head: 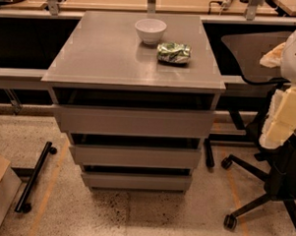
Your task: Open middle drawer
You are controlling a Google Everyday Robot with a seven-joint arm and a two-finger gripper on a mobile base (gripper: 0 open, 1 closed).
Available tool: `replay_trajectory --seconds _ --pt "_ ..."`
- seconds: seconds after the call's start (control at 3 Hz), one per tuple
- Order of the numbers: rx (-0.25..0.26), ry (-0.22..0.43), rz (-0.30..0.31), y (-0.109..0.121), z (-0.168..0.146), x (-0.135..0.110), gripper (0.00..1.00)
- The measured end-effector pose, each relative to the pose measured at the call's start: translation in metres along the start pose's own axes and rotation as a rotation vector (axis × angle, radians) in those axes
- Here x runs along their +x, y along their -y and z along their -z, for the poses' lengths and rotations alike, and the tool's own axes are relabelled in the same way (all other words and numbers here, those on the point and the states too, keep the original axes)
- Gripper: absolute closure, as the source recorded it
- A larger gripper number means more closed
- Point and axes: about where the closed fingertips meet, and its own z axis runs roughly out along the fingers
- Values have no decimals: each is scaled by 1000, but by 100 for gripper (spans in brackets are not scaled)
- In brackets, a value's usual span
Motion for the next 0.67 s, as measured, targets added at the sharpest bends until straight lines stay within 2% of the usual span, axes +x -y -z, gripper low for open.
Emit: replay_trajectory --seconds 0.33,0.67 --pt "0 0 0 0 0 0 0" --pt "20 0 -3 1 -14 5 0"
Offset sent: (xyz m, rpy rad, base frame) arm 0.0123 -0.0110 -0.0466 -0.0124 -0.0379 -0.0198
